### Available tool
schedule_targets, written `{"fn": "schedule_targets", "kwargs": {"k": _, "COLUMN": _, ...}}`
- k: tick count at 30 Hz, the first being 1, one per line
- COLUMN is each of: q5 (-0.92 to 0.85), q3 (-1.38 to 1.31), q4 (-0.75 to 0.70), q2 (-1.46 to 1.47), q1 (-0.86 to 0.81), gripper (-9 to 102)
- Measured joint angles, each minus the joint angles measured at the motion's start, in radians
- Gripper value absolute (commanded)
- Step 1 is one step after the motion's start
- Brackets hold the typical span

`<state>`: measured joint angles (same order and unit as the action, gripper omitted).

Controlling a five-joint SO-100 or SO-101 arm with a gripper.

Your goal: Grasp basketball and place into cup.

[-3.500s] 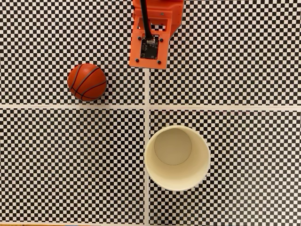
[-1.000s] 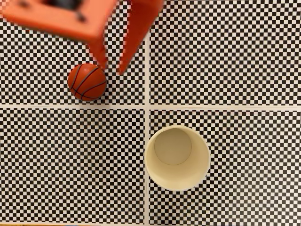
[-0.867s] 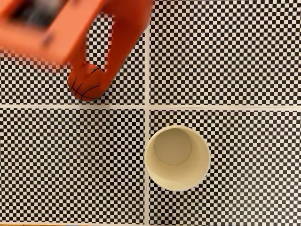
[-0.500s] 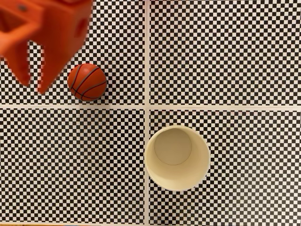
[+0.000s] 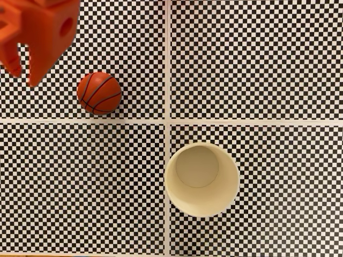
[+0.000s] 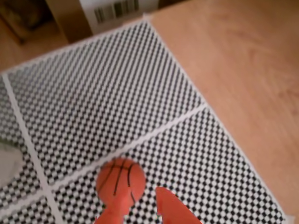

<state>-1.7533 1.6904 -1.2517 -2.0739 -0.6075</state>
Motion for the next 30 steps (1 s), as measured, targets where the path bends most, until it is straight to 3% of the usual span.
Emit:
{"fn": "schedule_targets", "kwargs": {"k": 4, "q5": -0.008, "q3": 0.023, "q4": -0.031, "q2": -0.018, "q1": 0.034, "gripper": 9}}
{"fn": "schedule_targets", "kwargs": {"k": 20, "q5": 0.104, "q3": 0.123, "q4": -0.040, "q2": -0.040, "q1": 0.178, "gripper": 56}}
{"fn": "schedule_targets", "kwargs": {"k": 26, "q5": 0.137, "q3": 0.143, "q4": -0.086, "q2": -0.014, "q1": 0.199, "gripper": 59}}
{"fn": "schedule_targets", "kwargs": {"k": 30, "q5": 0.161, "q3": 0.071, "q4": -0.199, "q2": 0.098, "q1": 0.213, "gripper": 57}}
